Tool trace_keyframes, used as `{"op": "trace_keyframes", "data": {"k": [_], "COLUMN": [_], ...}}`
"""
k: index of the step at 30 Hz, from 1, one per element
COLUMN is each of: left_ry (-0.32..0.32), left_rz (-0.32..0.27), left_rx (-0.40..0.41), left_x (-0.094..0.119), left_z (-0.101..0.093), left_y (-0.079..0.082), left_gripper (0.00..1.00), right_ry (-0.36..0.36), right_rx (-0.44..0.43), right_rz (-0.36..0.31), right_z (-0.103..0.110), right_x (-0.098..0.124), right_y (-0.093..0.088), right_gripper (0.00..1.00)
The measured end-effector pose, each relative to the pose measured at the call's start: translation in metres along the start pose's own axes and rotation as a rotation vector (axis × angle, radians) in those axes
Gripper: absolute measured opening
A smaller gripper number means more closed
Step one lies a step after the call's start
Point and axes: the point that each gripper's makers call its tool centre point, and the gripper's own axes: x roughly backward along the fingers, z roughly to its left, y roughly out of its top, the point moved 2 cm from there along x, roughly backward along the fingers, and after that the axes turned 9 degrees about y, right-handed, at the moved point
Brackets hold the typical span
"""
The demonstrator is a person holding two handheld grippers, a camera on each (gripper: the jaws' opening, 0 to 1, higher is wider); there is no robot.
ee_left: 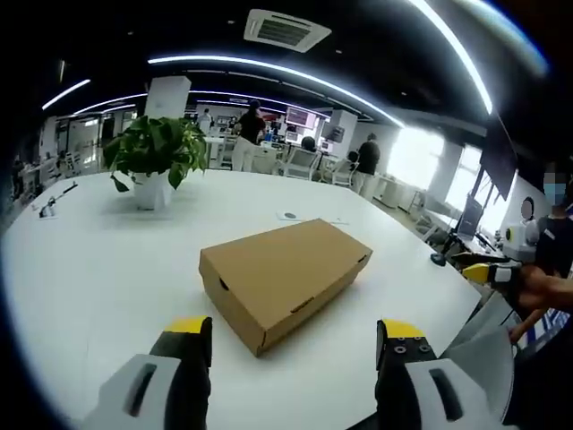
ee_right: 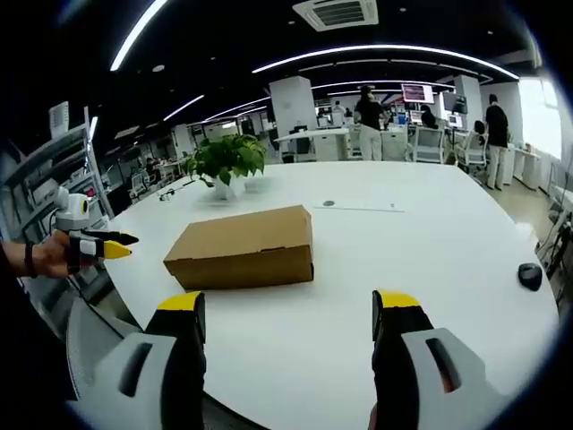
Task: Operate the shoe box by opening the lid, removing the specified soft item, and placing it in the target area until the item is outside and the box remains undamaged.
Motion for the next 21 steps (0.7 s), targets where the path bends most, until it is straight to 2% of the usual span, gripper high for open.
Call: {"op": "trace_keyframes", "data": {"k": [21], "left_ry": [-0.008], "left_rz": [0.007], "left_rx": [0.014], "left_x": [-0.0063], "left_z": [-0.0014], "left_y": [-0.0005], "left_gripper": [0.76], "right_ry": [-0.004], "right_rx": [-0.005], "right_rz": [0.007], "right_z": [-0.0029], "right_x": [-0.0004], "right_y": [-0.0023], "right_gripper": [0.71]}}
